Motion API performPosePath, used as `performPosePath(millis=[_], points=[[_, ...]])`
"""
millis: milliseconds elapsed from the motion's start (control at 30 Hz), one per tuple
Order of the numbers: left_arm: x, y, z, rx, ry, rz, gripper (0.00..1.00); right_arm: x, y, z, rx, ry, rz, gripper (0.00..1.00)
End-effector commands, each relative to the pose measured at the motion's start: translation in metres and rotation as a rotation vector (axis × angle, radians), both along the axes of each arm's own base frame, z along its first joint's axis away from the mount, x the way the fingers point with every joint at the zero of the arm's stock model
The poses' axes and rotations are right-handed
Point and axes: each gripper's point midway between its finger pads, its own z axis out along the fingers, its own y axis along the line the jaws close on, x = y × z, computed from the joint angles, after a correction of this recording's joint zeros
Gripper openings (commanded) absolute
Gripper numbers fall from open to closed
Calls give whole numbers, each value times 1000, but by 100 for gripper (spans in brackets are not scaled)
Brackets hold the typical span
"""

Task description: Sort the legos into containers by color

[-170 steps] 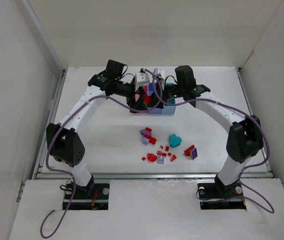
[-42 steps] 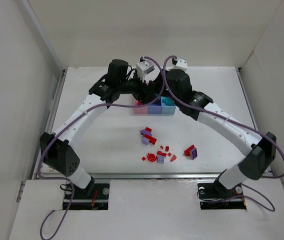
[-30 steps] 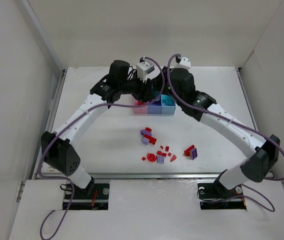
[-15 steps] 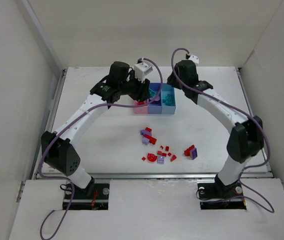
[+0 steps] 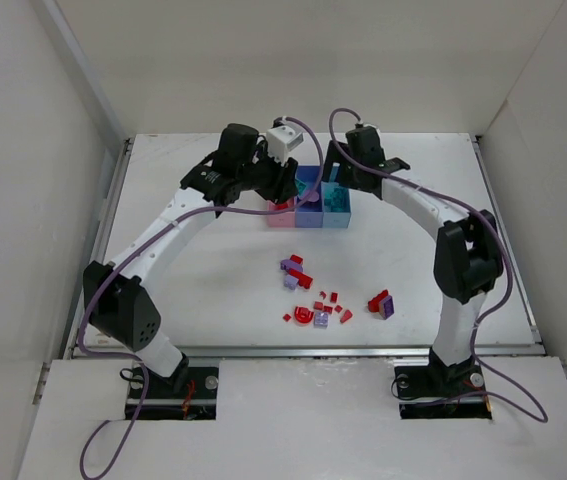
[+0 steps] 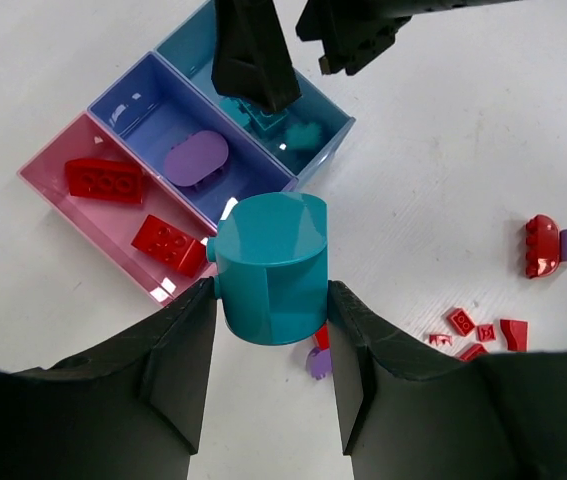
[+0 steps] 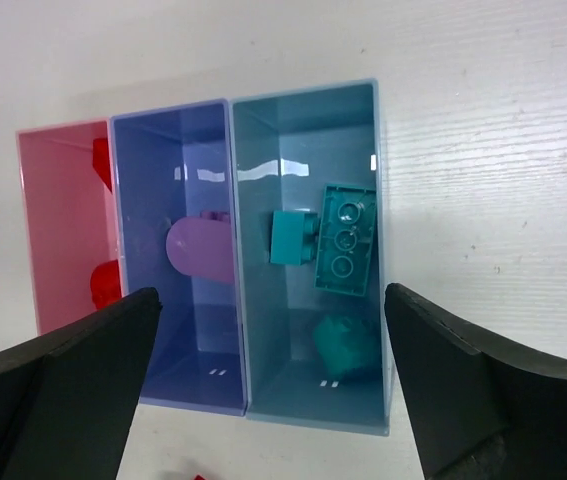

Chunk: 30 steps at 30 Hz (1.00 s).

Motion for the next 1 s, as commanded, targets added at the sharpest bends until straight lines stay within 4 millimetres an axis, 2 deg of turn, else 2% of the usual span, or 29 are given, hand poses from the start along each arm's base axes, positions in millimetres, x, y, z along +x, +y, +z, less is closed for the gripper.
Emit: performPosePath(millis=[0, 33, 67, 100, 133, 200, 233, 267, 300, 367, 467, 500, 567, 600, 633, 700, 733, 800, 833, 900, 967], points=[[11, -4, 0, -4, -11, 4, 0, 10, -5, 50, 22, -108, 9, 99], [12, -5, -6, -2, 7, 8, 0, 11, -11, 54, 15, -119, 8, 99], [14, -12, 0, -9, -4, -2, 0, 12, -11, 61, 21, -136, 8, 99], [19, -13, -3, -7, 4, 15, 0, 14, -15, 69, 24, -158, 11, 99], [25, -20, -15, 8, 17, 15, 0, 8, -17, 75, 27, -167, 11, 99], [37, -34, -11, -1, -3, 43, 0, 9, -31, 84, 28, -196, -9, 99], [45, -42, -25, 18, 8, 48, 0, 3, -33, 90, 34, -215, -9, 99], [53, -48, -24, 9, -12, 70, 0, 2, -41, 92, 36, -223, -23, 99], [57, -60, -20, 1, -39, 67, 0, -3, -43, 90, 34, -218, -23, 99], [72, -75, -32, -3, -66, 92, 0, -9, -63, 90, 25, -224, -62, 99], [88, -88, -36, 2, -113, 133, 0, -14, -85, 87, 14, -221, -108, 99], [94, -97, -47, 1, -118, 147, 0, -13, -90, 87, 13, -221, -117, 99], [103, -106, -45, -13, -141, 168, 0, -16, -100, 82, -4, -207, -128, 99], [108, -110, -57, -5, -132, 167, 0, -16, -101, 82, -19, -209, -118, 99], [114, -112, -52, -11, -147, 179, 0, -18, -101, 79, -22, -199, -117, 99], [119, -117, -60, -14, -135, 184, 5, -18, -107, 77, -39, -192, -117, 99], [123, -119, -72, -1, -122, 183, 7, -17, -107, 82, -44, -203, -112, 99], [128, -124, -71, -13, -121, 188, 14, -15, -117, 82, -50, -202, -121, 99], [128, -125, -84, 3, -93, 191, 28, -16, -114, 75, -48, -182, -109, 99], [132, -126, -74, -6, -96, 204, 39, -14, -123, 78, -53, -183, -115, 99], [129, -124, -84, 20, -70, 203, 56, -13, -124, 84, -69, -192, -103, 99]])
